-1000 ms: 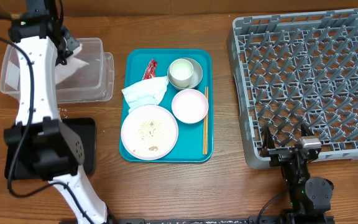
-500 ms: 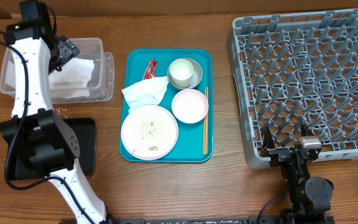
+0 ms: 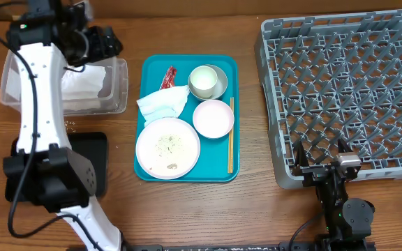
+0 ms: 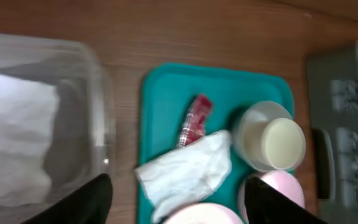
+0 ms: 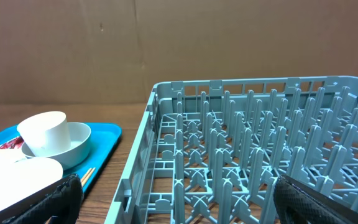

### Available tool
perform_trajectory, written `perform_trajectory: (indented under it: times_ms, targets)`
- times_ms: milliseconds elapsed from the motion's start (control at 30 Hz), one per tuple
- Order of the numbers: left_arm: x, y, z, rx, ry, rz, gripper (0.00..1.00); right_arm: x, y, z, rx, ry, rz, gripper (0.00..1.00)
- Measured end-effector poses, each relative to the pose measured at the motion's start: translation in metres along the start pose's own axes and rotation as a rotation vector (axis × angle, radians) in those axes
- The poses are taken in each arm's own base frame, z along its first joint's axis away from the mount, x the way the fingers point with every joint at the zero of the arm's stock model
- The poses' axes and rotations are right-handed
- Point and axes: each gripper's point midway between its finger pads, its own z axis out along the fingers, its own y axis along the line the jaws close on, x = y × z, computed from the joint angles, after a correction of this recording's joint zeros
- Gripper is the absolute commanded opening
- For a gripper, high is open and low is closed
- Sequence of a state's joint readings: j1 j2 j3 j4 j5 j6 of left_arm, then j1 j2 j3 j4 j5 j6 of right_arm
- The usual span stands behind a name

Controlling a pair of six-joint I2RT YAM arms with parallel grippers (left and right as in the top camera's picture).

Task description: Sort waste into correct bins and load items into the dishwasher

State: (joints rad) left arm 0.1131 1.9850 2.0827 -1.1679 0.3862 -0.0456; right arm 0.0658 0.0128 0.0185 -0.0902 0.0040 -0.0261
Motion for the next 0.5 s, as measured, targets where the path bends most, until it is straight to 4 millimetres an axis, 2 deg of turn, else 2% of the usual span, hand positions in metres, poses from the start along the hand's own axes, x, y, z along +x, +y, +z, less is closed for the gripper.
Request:
perform_trajectory:
  times_ms: [133, 267, 367, 500]
  targets:
    - [0.018, -0.046, 0.011, 0.025, 0.063, 0.116, 0.58, 0.000, 0.000, 0.000, -0.001, 0.000, 0.000, 1.00]
    - [0.038, -0.072, 0.034, -0.027, 0.135, 0.198, 0.50, 0.000, 0.000, 0.000, -0.001, 0.000, 0.000, 1.00]
    - [0.053, -0.074, 0.052, -0.102, 0.194, 0.216, 0.46, 0.000, 0.000, 0.000, 0.000, 0.000, 0.000, 1.00]
    - [0.076, -0.061, 0.083, -0.186, 0.304, 0.204, 0.46, 0.000, 0.000, 0.000, 0.000, 0.000, 0.000, 1.00]
